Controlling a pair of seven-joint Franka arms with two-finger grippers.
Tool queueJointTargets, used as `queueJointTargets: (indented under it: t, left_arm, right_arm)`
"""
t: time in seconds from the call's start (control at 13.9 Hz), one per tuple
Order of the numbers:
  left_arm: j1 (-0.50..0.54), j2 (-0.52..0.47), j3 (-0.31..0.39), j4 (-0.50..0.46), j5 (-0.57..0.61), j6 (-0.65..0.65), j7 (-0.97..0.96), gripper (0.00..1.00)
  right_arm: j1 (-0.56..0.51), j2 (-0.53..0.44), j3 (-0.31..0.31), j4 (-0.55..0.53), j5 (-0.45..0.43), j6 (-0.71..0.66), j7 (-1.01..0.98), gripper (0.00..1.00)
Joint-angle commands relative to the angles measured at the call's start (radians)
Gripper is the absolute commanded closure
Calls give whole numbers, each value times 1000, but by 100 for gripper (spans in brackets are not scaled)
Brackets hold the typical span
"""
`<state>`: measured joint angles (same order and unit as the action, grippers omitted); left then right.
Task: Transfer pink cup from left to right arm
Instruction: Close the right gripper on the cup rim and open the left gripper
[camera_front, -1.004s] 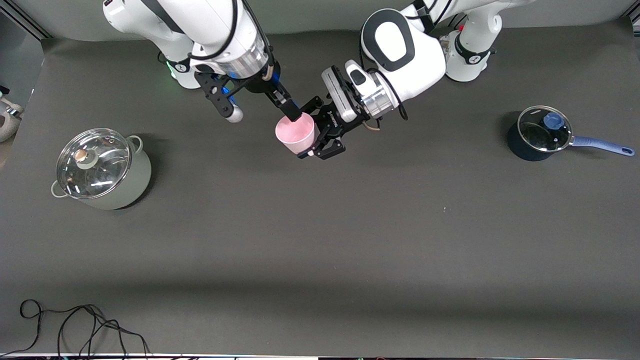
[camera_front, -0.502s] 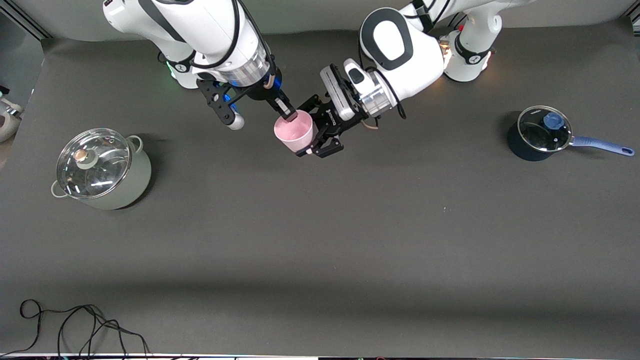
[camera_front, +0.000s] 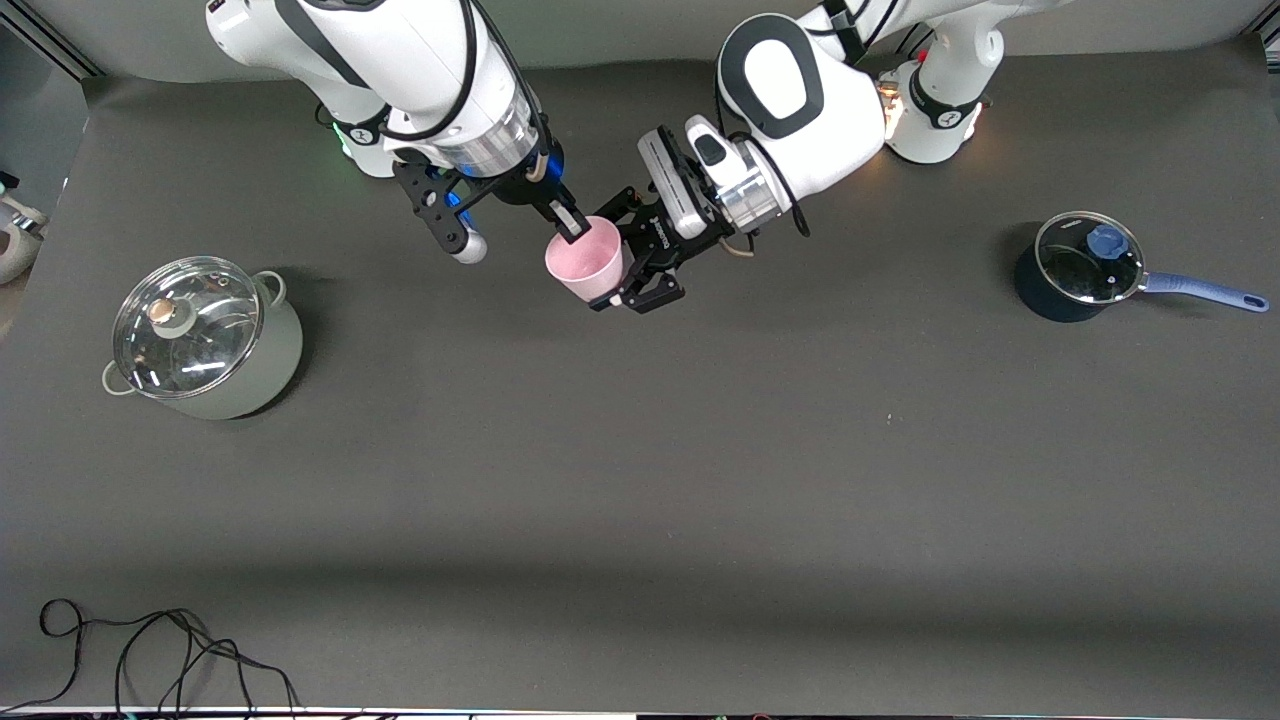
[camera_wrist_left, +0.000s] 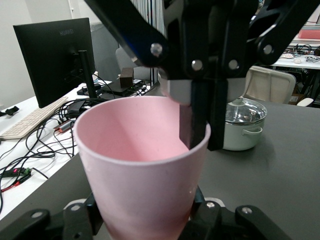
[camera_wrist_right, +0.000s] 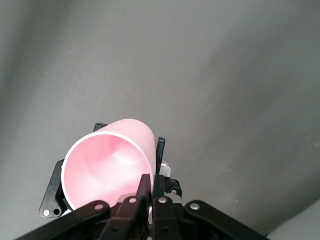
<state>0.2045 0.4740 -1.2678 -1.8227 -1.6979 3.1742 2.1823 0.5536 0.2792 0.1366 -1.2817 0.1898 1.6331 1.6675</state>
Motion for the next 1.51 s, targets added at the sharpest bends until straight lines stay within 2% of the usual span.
queueJointTargets:
  t: [0.0,0.07,0.5,0.72,0.93,1.15,1.29,1.43]
  left_arm:
    - [7,-8,8,17,6,12,-10,7]
    - [7,-5,8,17,6,12,-10,2]
    - [16,12,44,8,6,12,-15,1]
    - [26,47,99,-15,0,6,-18,1]
    - [93,106,108,-29,0,-17,-19,1]
    - [177,123,110,-69,1,-140,-22,1]
    - [220,121,107,-101,6,-177,-22,1]
    - [272,121,105,-128,7,-262,-22,1]
  right_arm:
    - [-1,3,-12,13,13,-44,-38,100]
    - [-1,3,-14,13,13,-44,-38,100]
    - [-1,3,-12,12,8,-44,-51,100]
    - [-53,3,-15,-5,8,-55,-179,100]
    - [-133,-5,-17,-4,5,-139,-409,100]
    - [-216,-6,-23,-8,-26,-219,-608,100]
    - [-274,-11,-35,-34,-85,-255,-818,100]
    - [-294,-14,-52,-67,-191,-265,-1047,100]
